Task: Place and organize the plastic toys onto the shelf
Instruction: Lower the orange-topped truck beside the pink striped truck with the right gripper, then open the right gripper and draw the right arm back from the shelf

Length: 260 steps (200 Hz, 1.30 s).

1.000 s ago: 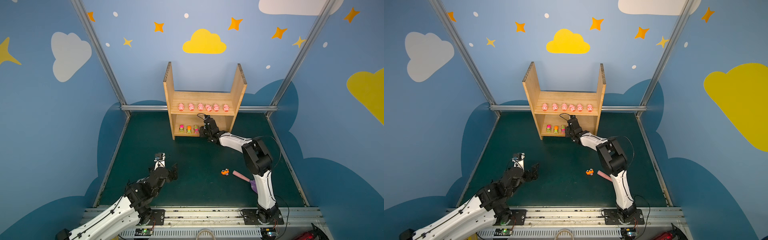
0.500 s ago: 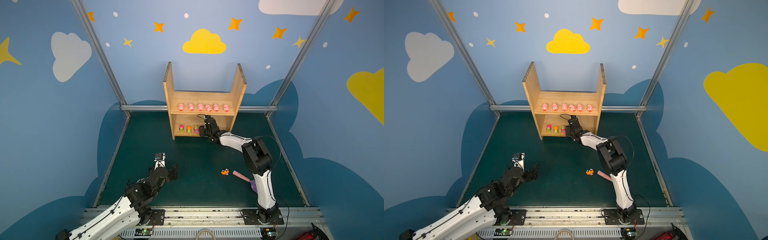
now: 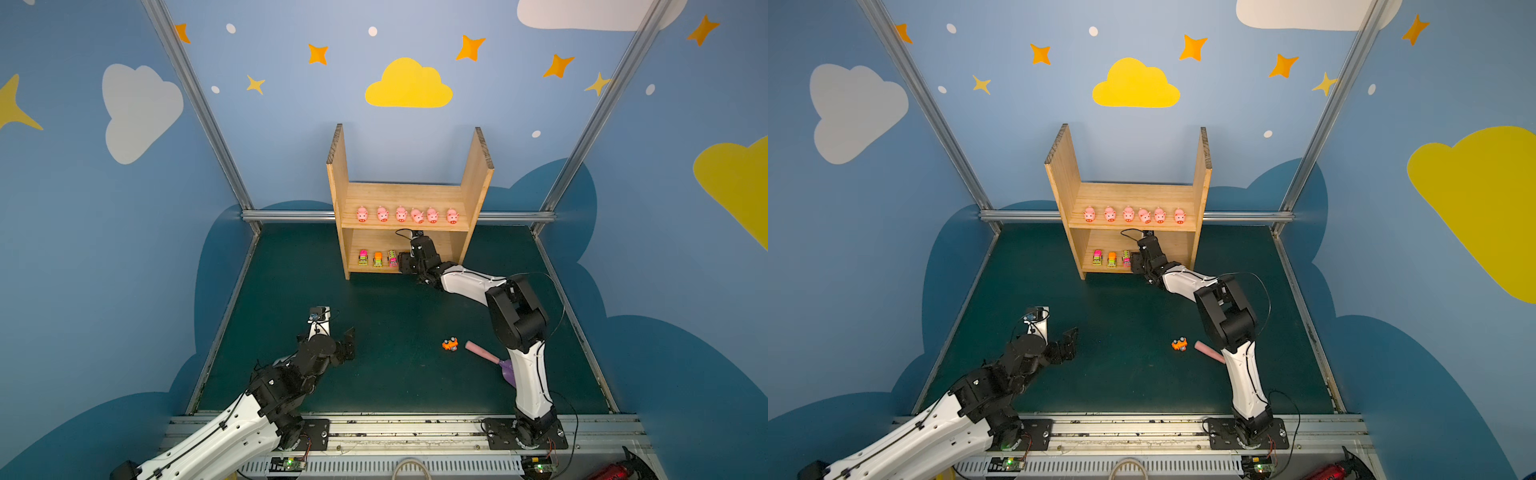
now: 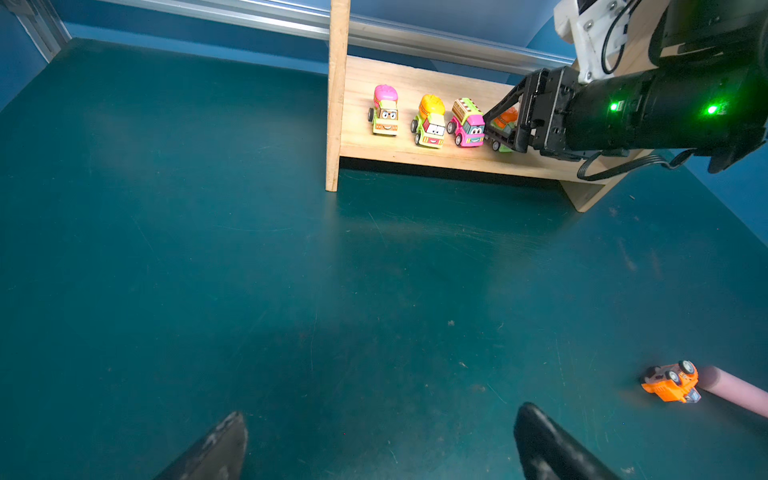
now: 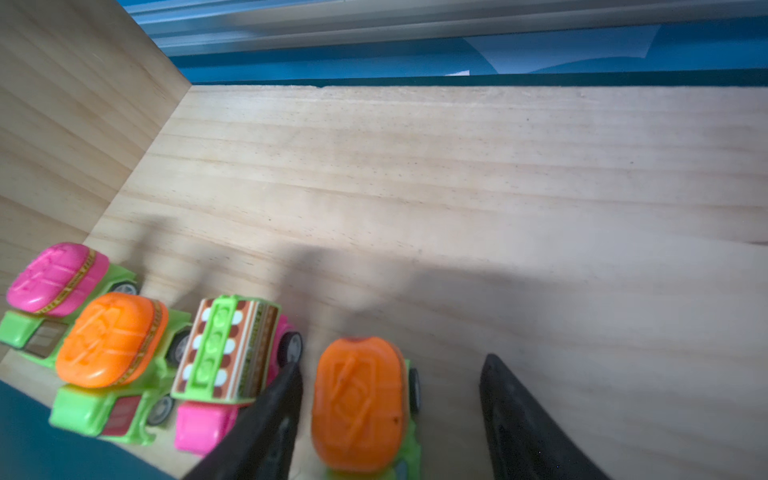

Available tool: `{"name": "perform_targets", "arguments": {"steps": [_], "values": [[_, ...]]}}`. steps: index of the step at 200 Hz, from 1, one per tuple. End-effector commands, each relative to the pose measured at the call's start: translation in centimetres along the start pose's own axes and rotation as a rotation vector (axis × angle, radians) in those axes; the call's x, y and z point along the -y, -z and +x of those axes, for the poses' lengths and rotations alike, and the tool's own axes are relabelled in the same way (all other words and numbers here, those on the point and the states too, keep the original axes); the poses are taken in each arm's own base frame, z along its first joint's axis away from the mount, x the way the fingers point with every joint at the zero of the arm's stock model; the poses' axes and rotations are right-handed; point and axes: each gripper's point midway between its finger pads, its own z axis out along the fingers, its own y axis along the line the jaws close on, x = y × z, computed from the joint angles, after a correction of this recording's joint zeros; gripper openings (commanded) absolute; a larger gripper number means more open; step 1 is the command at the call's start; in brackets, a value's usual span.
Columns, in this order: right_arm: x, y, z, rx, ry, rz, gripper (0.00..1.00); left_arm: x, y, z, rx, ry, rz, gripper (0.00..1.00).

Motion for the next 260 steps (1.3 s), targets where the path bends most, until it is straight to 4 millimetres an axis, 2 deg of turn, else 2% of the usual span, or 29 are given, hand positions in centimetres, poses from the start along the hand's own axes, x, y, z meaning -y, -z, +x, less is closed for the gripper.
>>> {"name": "perform_targets", "arguments": {"steps": [1,44,85,146,169,184,214,260], "values": [[0.1,1.5,-1.6,0.023,-0.019,-0.009,0.70,0.0,0.4,-0.4,0.001,0.013,0.007,1.00],[0.1,2.7,-2.2,0.049,-0.027,-0.014,0.72,0.1,0.6,-0.6,0.006,0.024,0.015,1.00],[-0.3,3.6,-1.9,0.039,-0.038,-0.048,0.73,0.2,0.8,-0.8,0.007,0.033,0.021,1.00],[-1.0,6.9,-1.9,0.045,-0.056,-0.108,0.74,0.6,1.4,-1.1,0.001,0.070,0.051,1.00],[-0.9,8.7,-0.8,0.009,-0.057,-0.122,0.74,0.5,1.7,-1.2,-0.002,0.093,0.053,1.00],[-0.8,10.1,0.6,-0.020,-0.061,-0.131,0.74,0.5,1.9,-1.1,-0.004,0.109,0.060,1.00],[-0.2,14.1,3.2,-0.051,-0.074,-0.128,0.74,0.6,2.4,-1.2,-0.003,0.138,0.080,1.00],[1.9,20.3,7.7,-0.086,-0.102,-0.088,0.74,1.6,2.2,-0.3,-0.043,0.195,0.130,1.00]]}}
